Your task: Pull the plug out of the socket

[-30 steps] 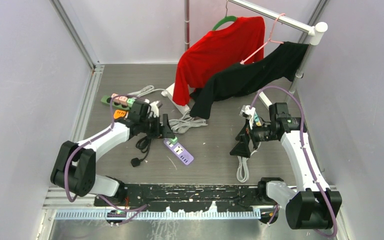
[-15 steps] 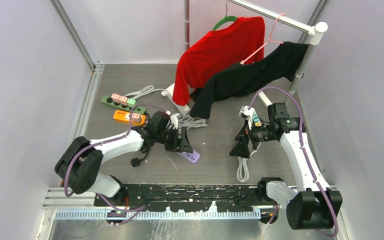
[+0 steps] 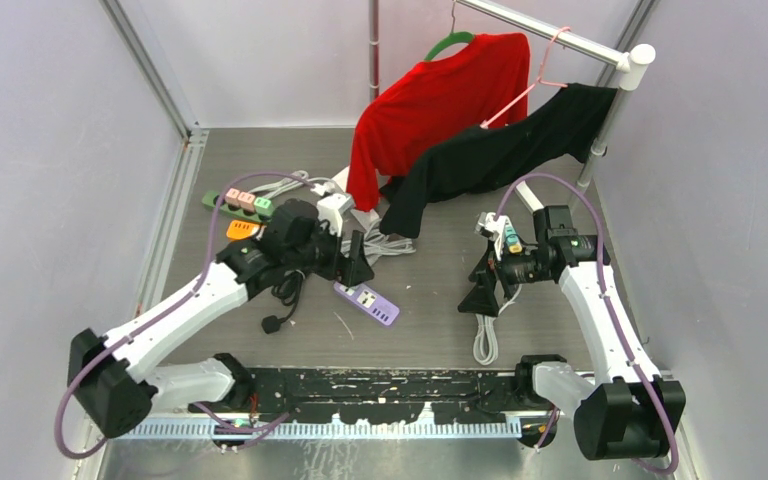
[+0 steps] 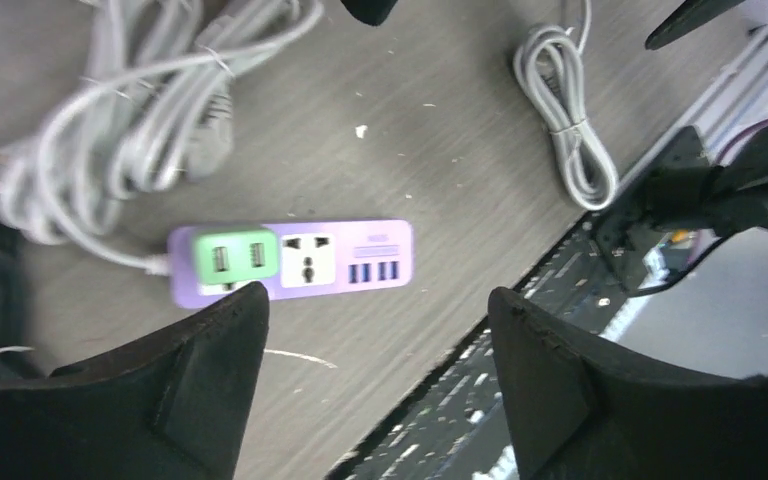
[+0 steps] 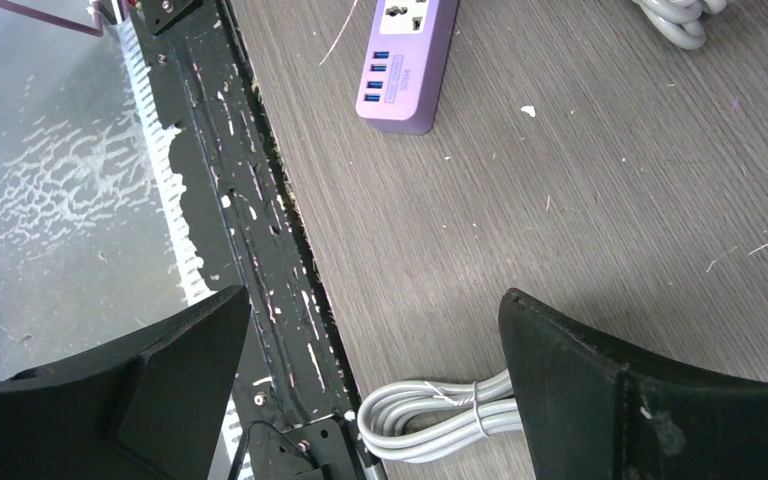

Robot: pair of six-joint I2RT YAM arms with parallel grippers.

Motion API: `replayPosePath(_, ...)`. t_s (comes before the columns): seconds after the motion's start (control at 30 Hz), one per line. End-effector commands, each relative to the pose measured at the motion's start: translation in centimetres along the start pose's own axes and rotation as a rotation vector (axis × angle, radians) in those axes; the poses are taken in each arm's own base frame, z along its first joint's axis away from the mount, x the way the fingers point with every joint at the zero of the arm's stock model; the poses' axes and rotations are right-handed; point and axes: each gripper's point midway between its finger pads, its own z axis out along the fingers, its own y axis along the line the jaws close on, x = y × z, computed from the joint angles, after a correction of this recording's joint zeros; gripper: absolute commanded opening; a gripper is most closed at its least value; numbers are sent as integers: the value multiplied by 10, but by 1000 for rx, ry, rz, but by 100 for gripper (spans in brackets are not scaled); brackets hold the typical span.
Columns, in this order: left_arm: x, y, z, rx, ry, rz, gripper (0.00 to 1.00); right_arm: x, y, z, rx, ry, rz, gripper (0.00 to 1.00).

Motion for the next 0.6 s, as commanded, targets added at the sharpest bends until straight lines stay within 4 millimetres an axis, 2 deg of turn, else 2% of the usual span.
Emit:
replayPosePath(0.0, -5, 30, -27, -156, -3, 245, 85, -6, 2, 0, 3, -24, -40, 100)
replayPosePath(0.1, -7, 43, -24, -201, 17, 329, 95, -6, 2, 0, 6, -24, -43, 100)
replayPosePath(0.17, -2, 50, -17, -207, 86, 391, 96, -5, 2, 0, 5, -24, -42, 100)
replayPosePath(0.23, 6, 60, -7, -217, 191, 446, 94, -6, 2, 0, 2, -27, -44, 100)
replayPosePath(0.37, 10, 65, 5, -179, 332, 578, 82, -4, 2, 0, 4, -25, -46, 100)
replayPosePath(0.57, 13, 51, 20, 63, 324, 921, 82, -3, 1, 2, 0, -15, -41, 100)
